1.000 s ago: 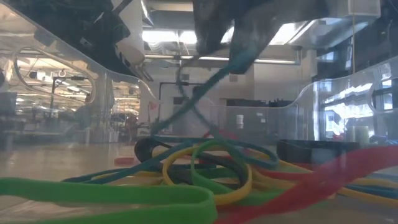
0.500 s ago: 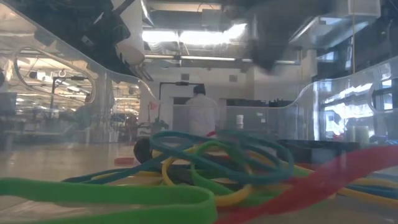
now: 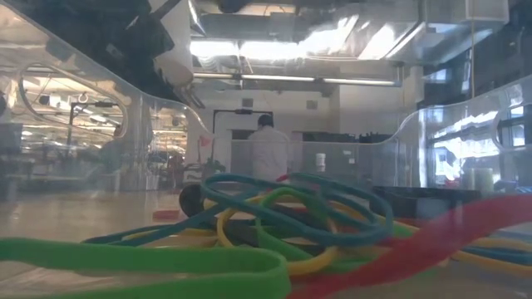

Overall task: Pick and place rubber bands into bin
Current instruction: Put the red rubber band into the transparent bin

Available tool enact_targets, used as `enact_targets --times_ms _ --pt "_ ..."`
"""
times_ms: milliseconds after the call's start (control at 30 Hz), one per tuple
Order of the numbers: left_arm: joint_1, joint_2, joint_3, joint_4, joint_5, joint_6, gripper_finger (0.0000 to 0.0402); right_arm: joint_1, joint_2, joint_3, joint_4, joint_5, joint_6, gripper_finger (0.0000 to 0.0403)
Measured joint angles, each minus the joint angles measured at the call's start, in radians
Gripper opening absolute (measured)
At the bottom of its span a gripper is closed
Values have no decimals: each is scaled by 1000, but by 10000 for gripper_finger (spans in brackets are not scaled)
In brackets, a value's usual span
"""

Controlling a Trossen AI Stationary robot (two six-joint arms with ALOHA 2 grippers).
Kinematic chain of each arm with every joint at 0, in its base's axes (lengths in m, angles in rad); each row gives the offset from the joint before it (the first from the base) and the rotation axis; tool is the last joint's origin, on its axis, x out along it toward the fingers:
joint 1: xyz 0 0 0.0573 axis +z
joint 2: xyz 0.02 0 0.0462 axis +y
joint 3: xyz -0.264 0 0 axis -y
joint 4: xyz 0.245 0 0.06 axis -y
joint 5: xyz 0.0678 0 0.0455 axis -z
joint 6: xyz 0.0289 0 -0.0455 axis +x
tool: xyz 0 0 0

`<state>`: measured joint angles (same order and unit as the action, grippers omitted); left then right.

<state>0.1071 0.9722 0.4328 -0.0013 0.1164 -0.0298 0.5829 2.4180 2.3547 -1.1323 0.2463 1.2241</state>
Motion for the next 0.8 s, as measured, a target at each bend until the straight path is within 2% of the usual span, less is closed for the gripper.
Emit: enact_targets --times_ms 133,267,467,533,600,733,800 --pt "-46 0 0 -1 11 48 3 16 0 -6 -28 25 5 12" --pt "-96 1 20 -10 -63 60 2 31 -7 -6 -128 95 -30 4" --pt "-140 72 105 -12 -195 62 1 73 -94 -26 -455 226 -2 3" --pt "-142 119 148 -9 -217 61 2 92 -181 -147 -416 284 -23 2" --pt "-141 174 196 -8 -234 62 2 110 -291 -322 -413 290 15 2" --pt "-141 279 297 -1 -261 62 2 158 -519 -674 -253 289 114 2" --pt "-141 320 342 -16 -265 62 2 178 -621 -833 -107 284 122 2"
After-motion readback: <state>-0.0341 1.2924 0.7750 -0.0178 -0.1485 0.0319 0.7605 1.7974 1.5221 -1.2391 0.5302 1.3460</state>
